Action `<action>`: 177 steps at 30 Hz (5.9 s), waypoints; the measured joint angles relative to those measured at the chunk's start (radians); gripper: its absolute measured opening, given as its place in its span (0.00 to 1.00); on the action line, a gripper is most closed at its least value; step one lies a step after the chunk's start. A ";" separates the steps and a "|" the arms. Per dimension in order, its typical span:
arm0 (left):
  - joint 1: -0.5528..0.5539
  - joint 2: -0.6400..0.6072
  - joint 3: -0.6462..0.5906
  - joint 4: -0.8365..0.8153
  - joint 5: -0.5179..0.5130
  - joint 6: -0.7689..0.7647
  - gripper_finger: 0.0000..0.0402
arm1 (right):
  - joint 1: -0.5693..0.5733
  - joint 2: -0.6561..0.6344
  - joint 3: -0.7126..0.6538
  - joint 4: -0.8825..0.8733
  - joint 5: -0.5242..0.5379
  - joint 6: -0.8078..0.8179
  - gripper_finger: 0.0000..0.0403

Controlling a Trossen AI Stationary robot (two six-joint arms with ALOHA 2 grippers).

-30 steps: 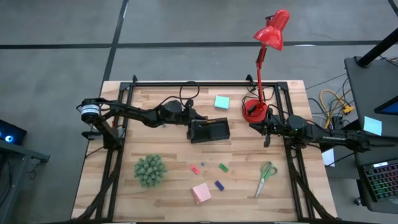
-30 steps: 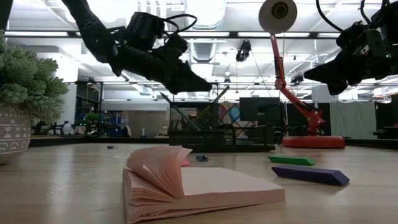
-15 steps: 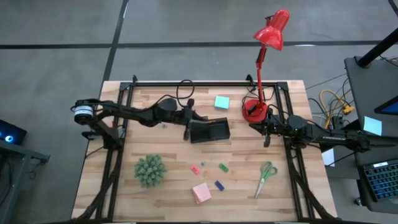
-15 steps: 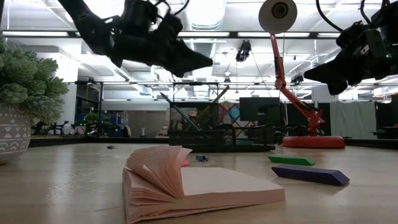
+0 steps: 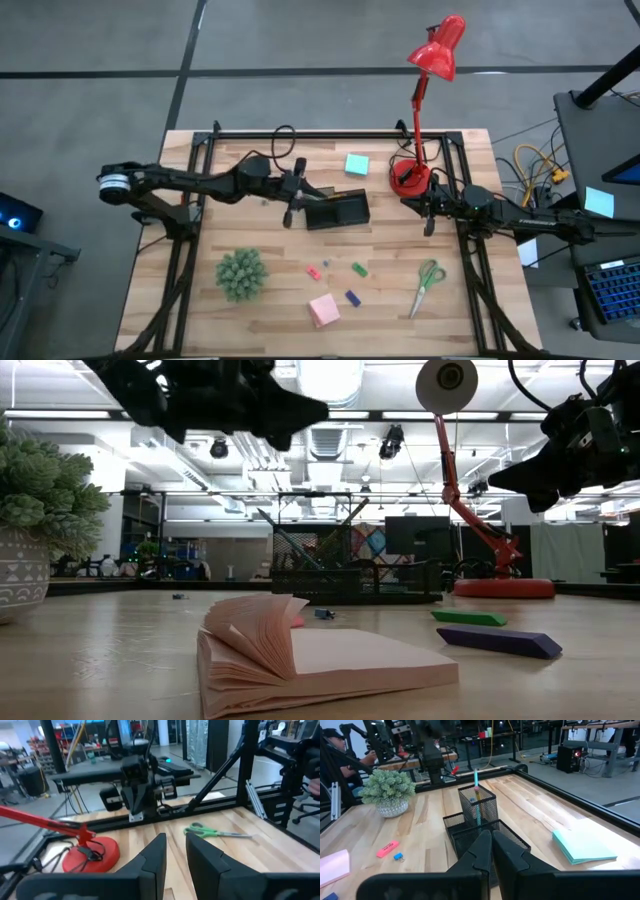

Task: Pick and place office supplies into organizer
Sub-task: Put the green scissors into the black desk organizer

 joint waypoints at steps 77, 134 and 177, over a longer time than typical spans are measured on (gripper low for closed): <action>0.082 -0.678 -0.618 0.023 -0.382 0.080 0.15 | 0.063 0.313 0.401 -0.272 -0.147 0.496 0.36; 0.081 -0.675 -0.586 0.128 -0.316 0.109 0.15 | 0.693 1.347 1.024 -1.280 -0.187 2.206 0.36; 0.082 -0.675 -0.588 0.129 -0.296 0.104 0.15 | 0.676 1.420 0.747 -0.857 -0.151 2.178 0.36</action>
